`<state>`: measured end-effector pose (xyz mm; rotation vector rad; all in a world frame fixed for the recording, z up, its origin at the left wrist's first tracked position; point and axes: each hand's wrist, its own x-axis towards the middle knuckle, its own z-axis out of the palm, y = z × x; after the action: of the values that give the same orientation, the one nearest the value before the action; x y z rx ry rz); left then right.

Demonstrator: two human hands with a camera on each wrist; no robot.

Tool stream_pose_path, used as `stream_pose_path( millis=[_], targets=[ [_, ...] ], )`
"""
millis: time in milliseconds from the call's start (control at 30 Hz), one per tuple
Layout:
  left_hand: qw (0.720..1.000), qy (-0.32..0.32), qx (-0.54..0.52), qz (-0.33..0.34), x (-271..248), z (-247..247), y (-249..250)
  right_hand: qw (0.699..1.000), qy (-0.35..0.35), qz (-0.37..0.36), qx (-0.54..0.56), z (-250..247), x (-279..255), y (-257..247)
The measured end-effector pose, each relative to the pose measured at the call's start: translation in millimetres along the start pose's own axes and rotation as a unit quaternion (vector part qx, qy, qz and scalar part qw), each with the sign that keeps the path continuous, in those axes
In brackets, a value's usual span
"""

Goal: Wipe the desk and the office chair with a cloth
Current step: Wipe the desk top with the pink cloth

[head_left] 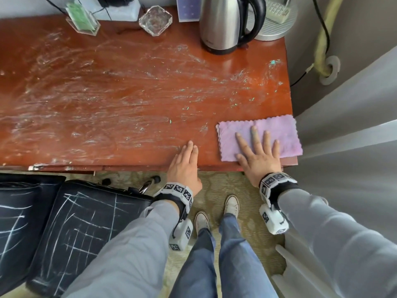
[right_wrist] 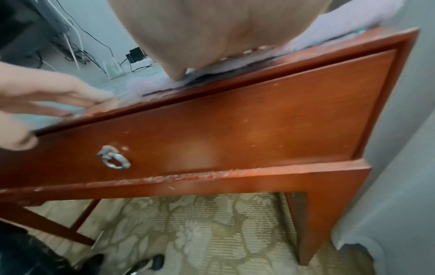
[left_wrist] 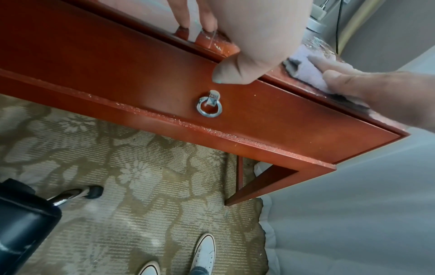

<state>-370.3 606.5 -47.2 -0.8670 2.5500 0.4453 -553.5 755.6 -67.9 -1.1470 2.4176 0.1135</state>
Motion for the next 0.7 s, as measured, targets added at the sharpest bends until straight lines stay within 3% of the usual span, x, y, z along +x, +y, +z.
stream_pose_path(
  millis=[67,200,267,367,400,567,633,700],
  targets=[
    [1.0,-0.003,-0.007,0.005,0,-4,-2,1.0,-0.006,0.009,0.017,7,-11,-28],
    [1.0,-0.003,0.0,0.02,1,-15,-6,0.996,-0.03,-0.085,-0.028,17,-29,-46],
    [0.999,-0.011,0.01,0.031,1,-21,-8,0.998,-0.038,-0.043,-0.01,11,-30,-23],
    [0.999,-0.025,0.018,0.035,0,-25,-11,0.993,-0.028,0.092,0.063,7,-29,0],
    [0.999,-0.024,0.019,0.034,0,-25,-11,0.992,-0.024,0.098,0.069,7,-30,-5],
    [0.999,-0.027,0.016,0.022,-2,-22,-6,0.993,-0.064,-0.1,0.007,22,-44,-67],
    [0.999,-0.026,0.018,0.011,-1,-22,-7,0.994,-0.049,-0.099,0.005,21,-41,-53],
    [0.999,-0.025,0.026,0.011,1,-20,-3,0.999,-0.029,-0.032,0.027,15,-35,-13]
  ],
)
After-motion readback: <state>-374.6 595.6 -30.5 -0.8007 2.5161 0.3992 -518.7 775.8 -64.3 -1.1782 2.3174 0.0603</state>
